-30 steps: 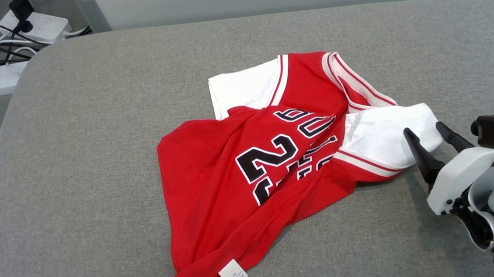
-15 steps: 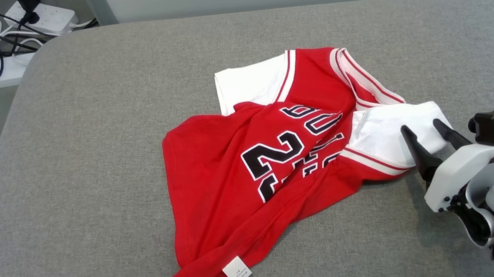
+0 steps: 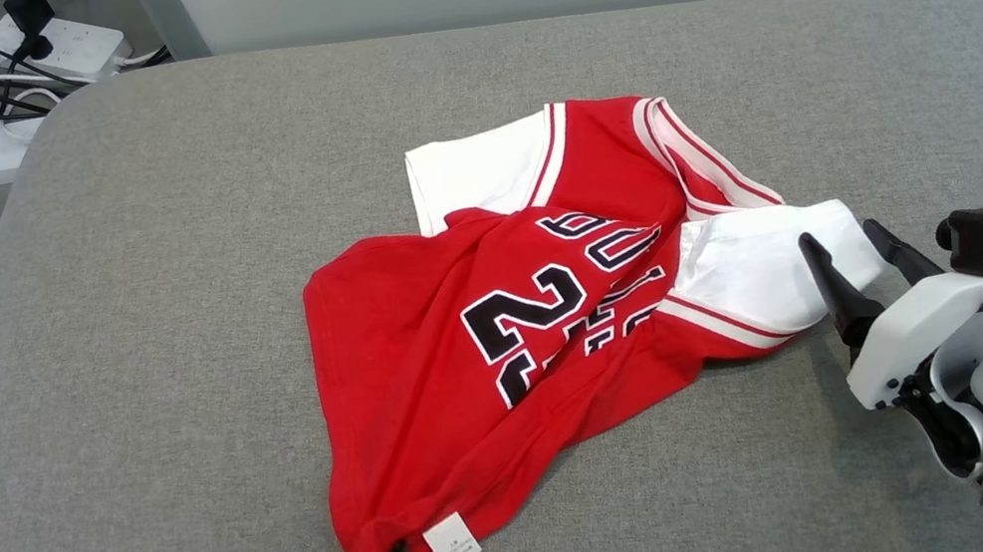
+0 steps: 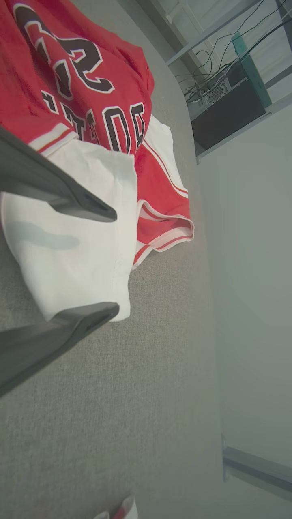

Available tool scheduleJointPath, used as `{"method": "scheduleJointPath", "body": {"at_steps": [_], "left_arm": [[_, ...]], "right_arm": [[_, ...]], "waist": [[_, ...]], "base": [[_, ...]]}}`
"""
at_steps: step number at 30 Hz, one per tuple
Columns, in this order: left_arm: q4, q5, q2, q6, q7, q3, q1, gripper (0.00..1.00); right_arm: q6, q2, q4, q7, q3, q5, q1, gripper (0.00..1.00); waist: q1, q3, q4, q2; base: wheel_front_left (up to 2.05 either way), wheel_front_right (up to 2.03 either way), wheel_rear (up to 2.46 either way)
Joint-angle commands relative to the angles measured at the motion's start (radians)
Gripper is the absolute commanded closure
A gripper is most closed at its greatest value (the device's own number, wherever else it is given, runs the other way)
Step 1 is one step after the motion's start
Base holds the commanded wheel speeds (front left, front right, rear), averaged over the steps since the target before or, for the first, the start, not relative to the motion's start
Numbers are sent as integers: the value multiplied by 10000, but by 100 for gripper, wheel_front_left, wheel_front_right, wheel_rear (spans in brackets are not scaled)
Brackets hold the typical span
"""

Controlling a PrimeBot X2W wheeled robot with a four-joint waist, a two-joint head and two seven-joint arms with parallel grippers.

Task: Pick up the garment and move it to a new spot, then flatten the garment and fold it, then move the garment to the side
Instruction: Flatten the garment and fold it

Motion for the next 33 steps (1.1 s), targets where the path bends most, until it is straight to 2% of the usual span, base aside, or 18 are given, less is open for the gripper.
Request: {"method": "scheduleJointPath", "body": {"at_steps": [1, 8, 12, 23, 33], "left_arm": [[-264, -209, 468, -70, -197, 264, -596, 100], [-138, -46, 1567, -70, -1168, 840, -1260, 100], [127, 203, 1841, -70, -1377, 1274, -1595, 100], [930, 616, 1659, 149, -1500, 1841, -2048, 100], [1218, 1125, 1054, 70, -1519, 2128, -2167, 100]], "right_arm": [[42, -125, -241, -134, 46, 43, -129, 0], [42, -354, -301, -134, -300, -33, 67, 0], [42, -238, -298, -134, -195, -54, 188, 0], [42, -150, -234, -134, 736, 442, 103, 0], [42, -292, -386, -134, 1152, 984, -233, 0]], "waist": [[0, -16, -4, 0], [0, -109, 15, 0], [0, -76, -20, 0], [0, 229, -136, 0], [0, 637, 86, 0]], "base": [[0, 0, 0], [0, 0, 0], [0, 0, 0], [0, 0, 0], [0, 0, 0]]}}
